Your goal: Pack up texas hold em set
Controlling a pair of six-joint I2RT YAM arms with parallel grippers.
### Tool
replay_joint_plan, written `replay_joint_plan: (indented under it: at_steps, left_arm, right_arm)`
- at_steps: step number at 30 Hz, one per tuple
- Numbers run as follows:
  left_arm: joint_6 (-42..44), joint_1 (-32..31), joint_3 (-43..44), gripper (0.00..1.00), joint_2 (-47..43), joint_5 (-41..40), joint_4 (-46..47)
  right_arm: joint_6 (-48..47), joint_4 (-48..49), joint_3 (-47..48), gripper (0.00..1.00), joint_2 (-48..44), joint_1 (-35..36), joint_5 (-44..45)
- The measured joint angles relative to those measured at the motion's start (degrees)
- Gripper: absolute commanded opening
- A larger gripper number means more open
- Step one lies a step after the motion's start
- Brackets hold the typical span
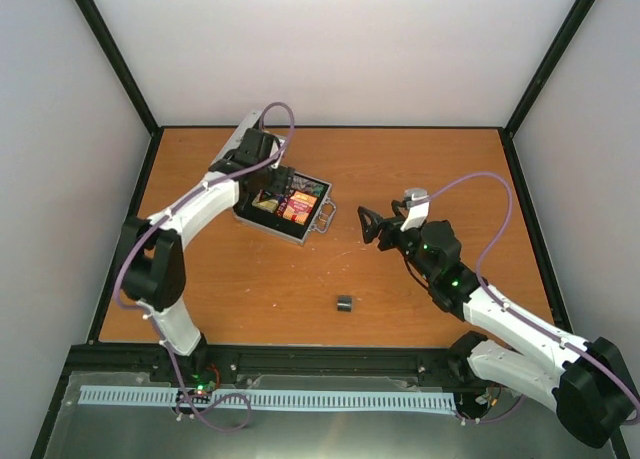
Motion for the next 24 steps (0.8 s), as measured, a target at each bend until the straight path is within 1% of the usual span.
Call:
replay_joint_plan:
  at_steps: [7,10,13,15,17,24]
  left_arm:
    - [4.7,4.2,8.8,0.50,12.7,-2.3,-0.5]
    - [5.6,4.5,10.4,0.49,15.8,-2.2,-1.7]
    - [5.6,4.5,10.5,0.49,16.3,-0.6,-2.9]
    - [5.1,4.3,9.8,0.50,15.3,1.4,-2.8]
    - [4.0,3.7,6.7,0.51,12.5,3.1,-1.9]
    - [-3.9,-0.7,-12.3,0.51,-4.5,6.9,-2.0]
  right_arm:
    - [-0.9,2.3,0.0,1.00,0.6,-1.9,-0.9]
    - [-0.9,3.7,0.0,1.00,1.3,-2.7,-1.9]
    - [-0.9,4.4,-0.2,1.00,2.1,-3.2,-3.0]
    - [-0.8,4.7,-0.5,1.00,2.3,-3.4,-3.5]
    - [-0.7,4.9,-0.9,1.00,2.3,-3.6,-3.8]
    - [-0.2,6.3,-1.3,1.00,3.3,-4.5,-5.2]
